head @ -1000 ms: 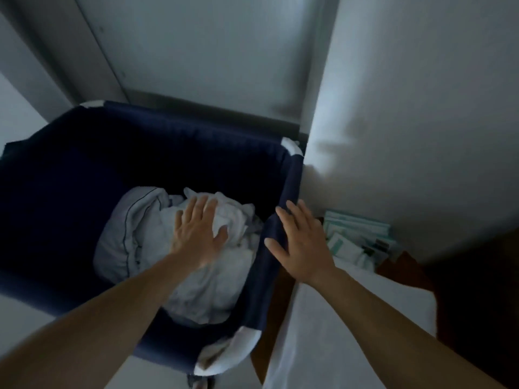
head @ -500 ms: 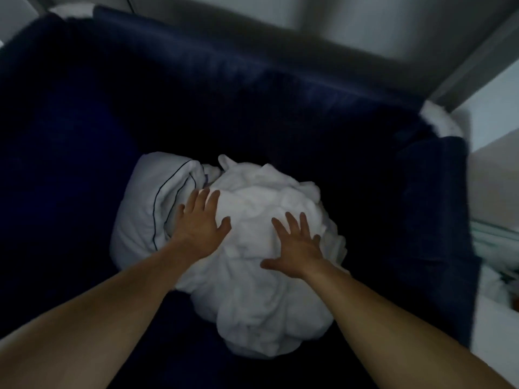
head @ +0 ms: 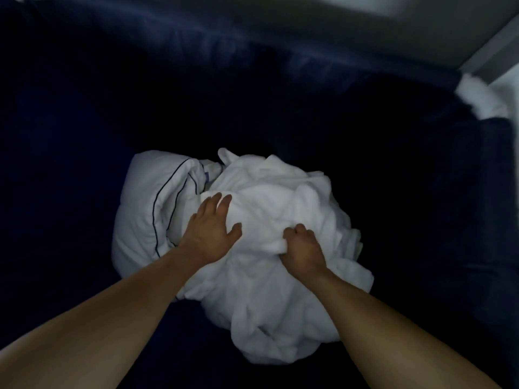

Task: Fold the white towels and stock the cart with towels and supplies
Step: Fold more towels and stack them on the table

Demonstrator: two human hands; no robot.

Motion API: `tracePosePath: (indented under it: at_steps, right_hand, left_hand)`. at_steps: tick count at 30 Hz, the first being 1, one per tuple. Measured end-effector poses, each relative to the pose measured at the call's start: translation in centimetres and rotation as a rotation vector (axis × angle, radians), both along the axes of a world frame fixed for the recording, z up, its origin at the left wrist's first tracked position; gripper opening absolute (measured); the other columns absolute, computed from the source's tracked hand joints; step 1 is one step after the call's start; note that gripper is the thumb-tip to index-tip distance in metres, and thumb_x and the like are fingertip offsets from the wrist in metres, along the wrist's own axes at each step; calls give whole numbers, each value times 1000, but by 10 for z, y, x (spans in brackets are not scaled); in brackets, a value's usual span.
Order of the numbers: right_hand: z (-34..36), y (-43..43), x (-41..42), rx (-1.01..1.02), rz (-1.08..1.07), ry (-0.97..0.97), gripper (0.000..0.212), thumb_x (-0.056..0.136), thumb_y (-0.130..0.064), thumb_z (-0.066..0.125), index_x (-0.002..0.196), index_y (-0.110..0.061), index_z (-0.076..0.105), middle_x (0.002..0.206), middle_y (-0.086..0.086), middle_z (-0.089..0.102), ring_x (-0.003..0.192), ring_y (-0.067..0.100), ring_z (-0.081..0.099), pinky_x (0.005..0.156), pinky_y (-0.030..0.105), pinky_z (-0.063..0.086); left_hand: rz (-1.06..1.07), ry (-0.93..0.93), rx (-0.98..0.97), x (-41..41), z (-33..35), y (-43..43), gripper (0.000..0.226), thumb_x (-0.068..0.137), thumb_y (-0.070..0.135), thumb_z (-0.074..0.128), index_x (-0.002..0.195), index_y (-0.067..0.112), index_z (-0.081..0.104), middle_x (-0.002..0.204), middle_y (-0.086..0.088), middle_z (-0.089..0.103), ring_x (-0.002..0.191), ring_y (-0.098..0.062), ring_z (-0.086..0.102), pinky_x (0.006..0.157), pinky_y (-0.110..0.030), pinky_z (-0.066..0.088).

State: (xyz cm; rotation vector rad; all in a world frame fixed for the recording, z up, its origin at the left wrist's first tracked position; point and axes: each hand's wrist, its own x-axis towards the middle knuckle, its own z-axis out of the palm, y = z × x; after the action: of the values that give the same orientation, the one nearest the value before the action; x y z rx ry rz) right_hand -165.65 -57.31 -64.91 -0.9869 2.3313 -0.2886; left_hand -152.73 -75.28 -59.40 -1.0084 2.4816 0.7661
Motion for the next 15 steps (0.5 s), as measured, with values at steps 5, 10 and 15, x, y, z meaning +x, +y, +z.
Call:
tracePosePath:
  at_steps: [5,10,15]
  right_hand:
    - [83,34,-15,-218,-160,-314,12,88,-22,68,83,-22,56,90,-8,51,83,11,54,61,12,34]
    - [197,71,-38,-380,-208,-377,18,59,-34,59,70,-34,44,78,-11,52,76,12,52,62,20,39]
    - [316,105,-51,-706,-238,-492,33,74,-8,68,61,-34,52,63,-18,53,60,3,52,57,23,44]
  left_hand:
    - [-91,37,108,-14,63,23,96,87,60,61,158,26,7,165,2,6,151,-16,6,123,-36,14]
    - [-236,63,181,-21,142,66,120,70,58,81,156,38,-1,163,18,-5,151,-11,-6,123,-48,14]
    - [-197,280,157,-33,208,117,130,57,57,86,155,39,3,161,19,7,150,-12,9,119,-46,25]
